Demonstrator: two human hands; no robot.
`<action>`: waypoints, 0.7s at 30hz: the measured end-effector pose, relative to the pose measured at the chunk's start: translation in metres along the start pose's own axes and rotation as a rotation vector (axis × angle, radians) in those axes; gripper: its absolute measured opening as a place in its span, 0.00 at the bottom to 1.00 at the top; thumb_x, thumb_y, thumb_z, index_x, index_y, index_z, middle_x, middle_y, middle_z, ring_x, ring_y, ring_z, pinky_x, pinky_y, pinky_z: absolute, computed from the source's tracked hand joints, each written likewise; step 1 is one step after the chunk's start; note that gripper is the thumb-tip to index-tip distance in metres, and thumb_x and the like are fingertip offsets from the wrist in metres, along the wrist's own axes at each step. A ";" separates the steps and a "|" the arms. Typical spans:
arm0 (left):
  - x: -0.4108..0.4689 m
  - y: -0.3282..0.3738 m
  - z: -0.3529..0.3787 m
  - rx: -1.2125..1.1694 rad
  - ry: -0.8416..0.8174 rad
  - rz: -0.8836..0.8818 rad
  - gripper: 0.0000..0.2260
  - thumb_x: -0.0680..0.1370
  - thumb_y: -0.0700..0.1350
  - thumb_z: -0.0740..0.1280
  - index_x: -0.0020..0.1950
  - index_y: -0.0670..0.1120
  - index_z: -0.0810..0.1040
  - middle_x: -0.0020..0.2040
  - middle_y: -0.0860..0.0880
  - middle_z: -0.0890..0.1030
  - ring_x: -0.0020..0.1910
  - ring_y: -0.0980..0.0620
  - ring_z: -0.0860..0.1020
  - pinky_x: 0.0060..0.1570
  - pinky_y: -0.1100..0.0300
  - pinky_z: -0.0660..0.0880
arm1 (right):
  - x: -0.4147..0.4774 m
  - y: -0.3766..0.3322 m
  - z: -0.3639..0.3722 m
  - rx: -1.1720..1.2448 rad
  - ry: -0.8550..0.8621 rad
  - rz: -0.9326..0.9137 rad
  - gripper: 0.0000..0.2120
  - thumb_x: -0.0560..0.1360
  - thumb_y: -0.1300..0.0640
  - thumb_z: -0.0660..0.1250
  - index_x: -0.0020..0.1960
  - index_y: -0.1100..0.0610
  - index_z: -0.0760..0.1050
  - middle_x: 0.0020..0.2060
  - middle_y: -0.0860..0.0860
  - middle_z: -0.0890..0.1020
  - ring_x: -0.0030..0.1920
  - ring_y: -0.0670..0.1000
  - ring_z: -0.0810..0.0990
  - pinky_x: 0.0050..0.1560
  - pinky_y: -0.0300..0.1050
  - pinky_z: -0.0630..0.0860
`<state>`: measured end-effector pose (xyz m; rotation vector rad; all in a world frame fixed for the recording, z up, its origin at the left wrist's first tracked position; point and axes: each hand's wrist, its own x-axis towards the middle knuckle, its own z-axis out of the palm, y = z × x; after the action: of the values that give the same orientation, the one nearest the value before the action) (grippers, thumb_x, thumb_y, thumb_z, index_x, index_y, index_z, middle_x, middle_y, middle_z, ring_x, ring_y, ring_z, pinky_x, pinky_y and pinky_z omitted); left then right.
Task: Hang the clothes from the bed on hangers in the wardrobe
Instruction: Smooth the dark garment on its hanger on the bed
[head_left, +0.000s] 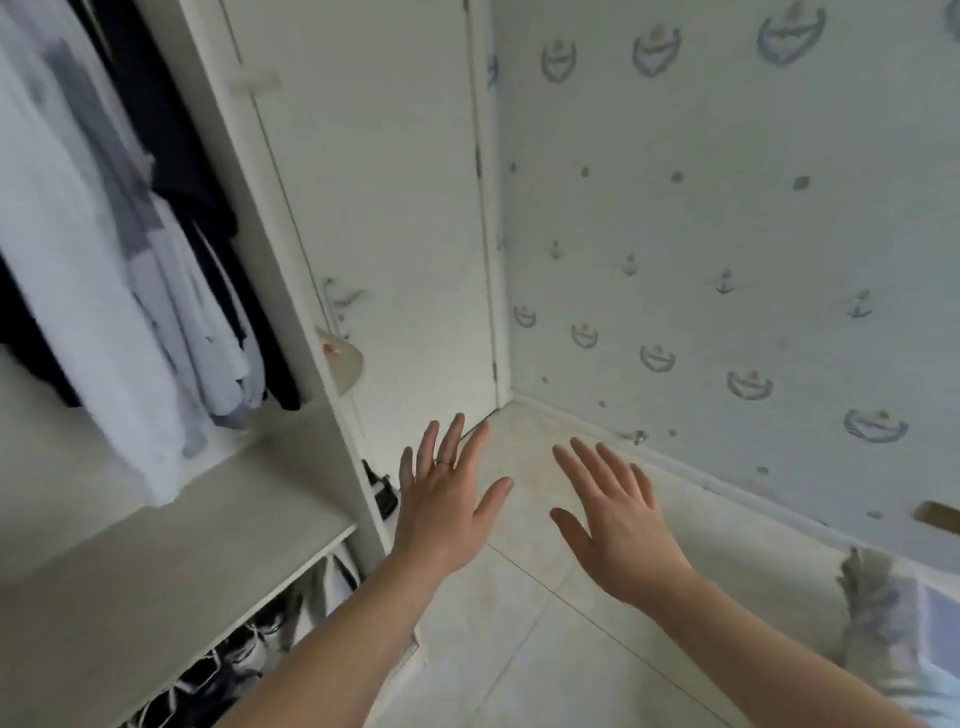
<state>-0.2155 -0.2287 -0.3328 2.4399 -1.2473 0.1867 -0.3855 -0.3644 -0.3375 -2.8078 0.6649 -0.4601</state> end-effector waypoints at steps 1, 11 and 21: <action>0.008 -0.023 -0.018 0.018 0.048 -0.033 0.31 0.79 0.68 0.47 0.81 0.60 0.47 0.82 0.55 0.45 0.80 0.51 0.38 0.78 0.43 0.42 | 0.026 -0.021 0.001 -0.004 0.020 -0.065 0.31 0.79 0.36 0.44 0.79 0.46 0.48 0.79 0.47 0.55 0.78 0.56 0.52 0.76 0.58 0.53; 0.055 -0.187 -0.215 0.177 0.526 -0.253 0.29 0.80 0.65 0.50 0.80 0.59 0.55 0.82 0.55 0.53 0.80 0.52 0.44 0.77 0.44 0.48 | 0.231 -0.226 -0.051 0.110 0.263 -0.719 0.27 0.79 0.44 0.55 0.76 0.49 0.59 0.74 0.47 0.65 0.74 0.53 0.62 0.70 0.54 0.63; 0.122 -0.268 -0.389 0.463 0.809 -0.324 0.29 0.79 0.64 0.49 0.79 0.56 0.60 0.80 0.53 0.59 0.79 0.51 0.50 0.74 0.55 0.48 | 0.386 -0.368 -0.164 0.166 0.545 -1.086 0.24 0.78 0.45 0.55 0.73 0.49 0.65 0.70 0.45 0.69 0.72 0.49 0.64 0.68 0.48 0.64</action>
<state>0.0949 -0.0233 -0.0175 2.4366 -0.4725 1.3282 0.0317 -0.2460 0.0139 -2.6200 -0.8835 -1.3774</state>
